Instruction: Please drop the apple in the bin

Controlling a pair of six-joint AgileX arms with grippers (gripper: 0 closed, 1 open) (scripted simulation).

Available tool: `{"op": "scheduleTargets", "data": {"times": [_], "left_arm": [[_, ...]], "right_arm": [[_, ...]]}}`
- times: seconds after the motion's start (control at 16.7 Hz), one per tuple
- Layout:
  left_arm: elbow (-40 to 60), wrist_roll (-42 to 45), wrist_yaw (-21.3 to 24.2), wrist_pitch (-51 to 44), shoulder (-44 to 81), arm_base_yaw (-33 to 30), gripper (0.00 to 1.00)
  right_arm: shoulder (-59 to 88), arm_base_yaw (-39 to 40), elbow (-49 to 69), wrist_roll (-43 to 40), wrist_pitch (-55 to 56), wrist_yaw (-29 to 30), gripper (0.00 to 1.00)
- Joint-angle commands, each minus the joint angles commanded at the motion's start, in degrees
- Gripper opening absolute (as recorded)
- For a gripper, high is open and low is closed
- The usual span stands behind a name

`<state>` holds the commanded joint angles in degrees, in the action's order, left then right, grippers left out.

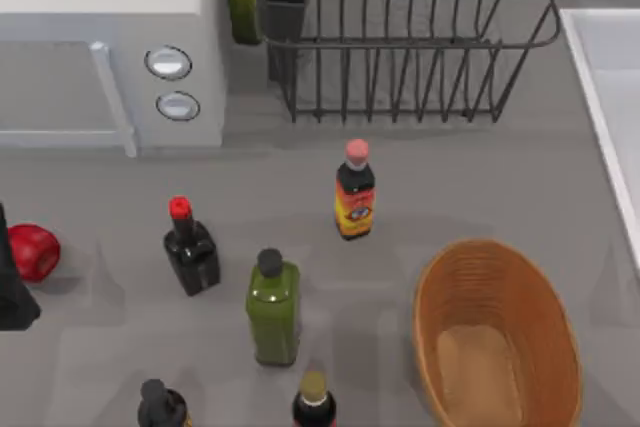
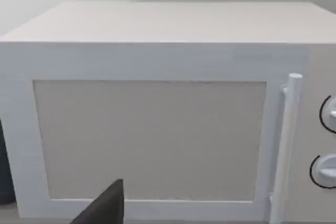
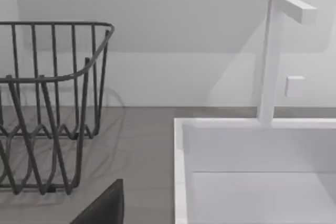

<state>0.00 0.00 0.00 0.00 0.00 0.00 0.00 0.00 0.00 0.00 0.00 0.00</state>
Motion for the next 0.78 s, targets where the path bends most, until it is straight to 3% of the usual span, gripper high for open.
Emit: {"op": "scheduleTargets", "data": {"times": [0.36, 0.78], "left_arm": [[5.65, 1.80, -0.18, -3.99, 6.06, 0.09, 1.00], [28.05, 9.50, -0.32, -22.08, 39.03, -0.08, 1.00]], "right_arm": [[0.00, 0.00, 0.00, 0.00, 0.00, 0.00, 1.00], [0.00, 0.00, 0.00, 0.00, 0.00, 0.00, 1.00]]}}
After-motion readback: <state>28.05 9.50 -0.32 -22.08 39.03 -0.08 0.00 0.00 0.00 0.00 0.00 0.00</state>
